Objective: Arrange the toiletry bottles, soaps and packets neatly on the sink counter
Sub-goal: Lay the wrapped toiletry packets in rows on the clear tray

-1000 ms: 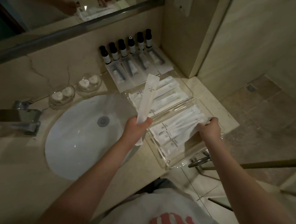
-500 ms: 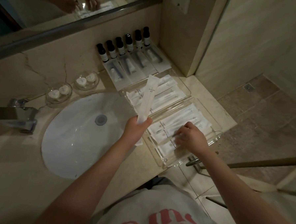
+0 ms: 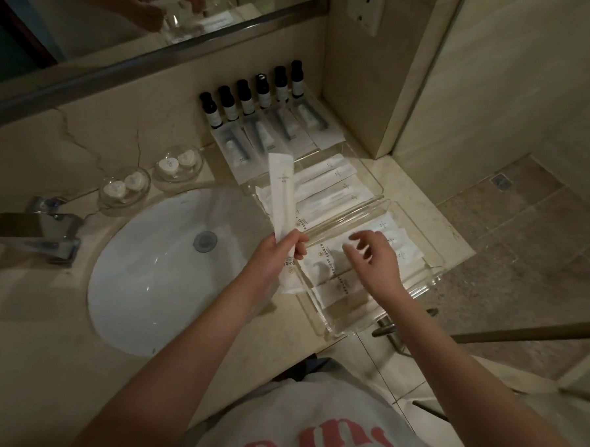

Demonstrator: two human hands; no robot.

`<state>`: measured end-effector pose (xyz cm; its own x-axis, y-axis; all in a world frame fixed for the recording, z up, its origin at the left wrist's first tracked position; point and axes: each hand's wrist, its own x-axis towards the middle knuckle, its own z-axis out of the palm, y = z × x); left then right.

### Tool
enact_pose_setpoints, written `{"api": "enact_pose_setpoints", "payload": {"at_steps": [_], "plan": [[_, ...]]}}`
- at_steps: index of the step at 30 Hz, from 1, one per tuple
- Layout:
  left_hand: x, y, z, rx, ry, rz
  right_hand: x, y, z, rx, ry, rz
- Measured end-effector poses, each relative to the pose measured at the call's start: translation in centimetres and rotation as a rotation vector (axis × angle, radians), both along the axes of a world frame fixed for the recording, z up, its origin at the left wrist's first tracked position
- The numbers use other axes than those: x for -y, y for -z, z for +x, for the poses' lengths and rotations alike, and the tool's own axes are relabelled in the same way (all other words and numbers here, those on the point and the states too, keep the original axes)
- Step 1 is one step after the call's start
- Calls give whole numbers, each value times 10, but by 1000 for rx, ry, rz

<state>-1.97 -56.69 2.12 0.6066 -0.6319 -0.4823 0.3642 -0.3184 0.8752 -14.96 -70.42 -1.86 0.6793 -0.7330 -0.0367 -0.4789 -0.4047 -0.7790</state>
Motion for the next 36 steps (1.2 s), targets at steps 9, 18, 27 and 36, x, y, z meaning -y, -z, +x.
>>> {"api": "enact_pose_setpoints", "payload": {"at_steps": [9,18,27,36], "plan": [[13,-13,-29,-87,565,167,23,-54,37,306,39,606],[25,28,-59,457,634,434,62,-21,-15,124,540,375],[26,34,-85,1038,948,529,58,-3,-53,-359,391,-74],[14,58,-76,1155,960,424,40,18,-65,-489,-83,-426]]}}
